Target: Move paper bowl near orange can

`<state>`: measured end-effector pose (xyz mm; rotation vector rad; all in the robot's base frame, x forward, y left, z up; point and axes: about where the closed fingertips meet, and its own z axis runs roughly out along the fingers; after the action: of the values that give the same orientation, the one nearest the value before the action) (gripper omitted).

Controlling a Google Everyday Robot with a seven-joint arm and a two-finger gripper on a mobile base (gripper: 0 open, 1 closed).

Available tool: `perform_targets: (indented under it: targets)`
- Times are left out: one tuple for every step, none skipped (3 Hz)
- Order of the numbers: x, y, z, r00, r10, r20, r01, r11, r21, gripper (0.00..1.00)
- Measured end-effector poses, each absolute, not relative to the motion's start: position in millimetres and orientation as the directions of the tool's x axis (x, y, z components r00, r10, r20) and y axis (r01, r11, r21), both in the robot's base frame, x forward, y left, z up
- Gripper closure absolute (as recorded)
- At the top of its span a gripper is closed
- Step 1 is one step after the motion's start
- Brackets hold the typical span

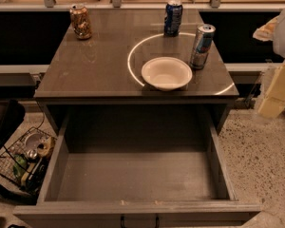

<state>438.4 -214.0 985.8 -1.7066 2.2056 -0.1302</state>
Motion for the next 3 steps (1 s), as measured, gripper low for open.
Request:
perform_targets:
  targets:
    - [438.5,-213.5,986.4,-0.213,-0.953,-0.217,-0.920,0.270,-0.284,0.00]
    - [445.1,-200.2,978.1,-0.168,-0.959,-0.230,-0.925,0.234,-0.300,0.00]
    - [450.4,-188.9,969.9,-0.132,-0.962,-0.238,-0.929,0.204,-0.309,0.00]
